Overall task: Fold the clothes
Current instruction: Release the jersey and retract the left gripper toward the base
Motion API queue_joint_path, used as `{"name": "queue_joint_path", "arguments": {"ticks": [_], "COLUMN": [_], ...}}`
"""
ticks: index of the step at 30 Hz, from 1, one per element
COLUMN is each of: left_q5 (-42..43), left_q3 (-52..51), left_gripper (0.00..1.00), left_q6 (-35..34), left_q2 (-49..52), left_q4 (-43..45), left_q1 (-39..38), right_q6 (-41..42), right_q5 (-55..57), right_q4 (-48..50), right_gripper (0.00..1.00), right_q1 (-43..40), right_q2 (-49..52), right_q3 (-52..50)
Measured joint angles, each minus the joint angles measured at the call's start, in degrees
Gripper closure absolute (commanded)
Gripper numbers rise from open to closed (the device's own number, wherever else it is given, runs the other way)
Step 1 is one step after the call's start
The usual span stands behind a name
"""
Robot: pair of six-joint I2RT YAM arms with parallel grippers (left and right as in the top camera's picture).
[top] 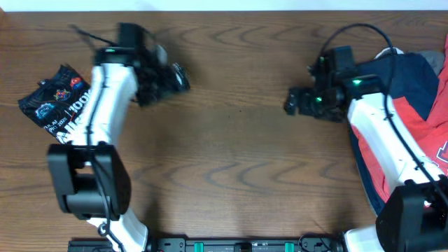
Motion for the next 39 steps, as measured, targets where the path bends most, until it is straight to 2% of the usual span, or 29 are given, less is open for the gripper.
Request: {"name": "queue_joint_path", "arguments": {"ticks": [3,7,12,15,19,22,27,32,39], "left_q5": [-4.02,-6.75,-8.15,-8.70,-9.68,-10.58,-11.45,-11.87,-11.82], "left_q3": [-0.22,-0.26,-1.57,-6.05,-14.08,-21.46,-35.98,-41.92,-42.66], "left_gripper": [0.02,0.02,0.02,0.02,0.02,0.02,0.02,0.02,0.02], "left_q6": [0.59,0.74,0.85,0.66,0.22,0.87,2.97,3.48,3.52], "left_q2": [0.00,0.00,-0.85,-5.38,-17.14,-29.05,-56.30,-76.46,-89.72], "left_q4": [-12.72,-24.04,-28.00,-25.07,-16.06,-7.10,6.51,9.31,9.53], "left_q1": [-3.10,-4.00,-4.04,-4.04,-4.20,-5.09,-10.73,-11.96,-12.02], "right_q6": [-1.44,-2.91,-4.07,-4.33,-4.09,-2.84,0.33,1.62,1.86], "right_q5": [0.13,0.00,0.02,0.00,0.07,1.88,9.94,14.82,16.55], "right_q4": [-8.57,-17.51,-23.96,-24.02,-18.18,-10.82,-0.39,2.29,0.98], "right_gripper": [0.01,0.01,0.01,0.01,0.01,0.01,0.01,0.01,0.01], "right_q1": [-3.19,-5.62,-6.78,-6.80,-6.78,-6.54,-3.56,-3.50,-3.50], "right_q2": [0.00,0.00,-0.15,-1.75,-10.03,-20.48,-42.69,-60.33,-70.01], "right_q3": [-0.04,-0.09,-0.11,-0.96,-5.20,-10.34,-20.31,-25.38,-26.08]}}
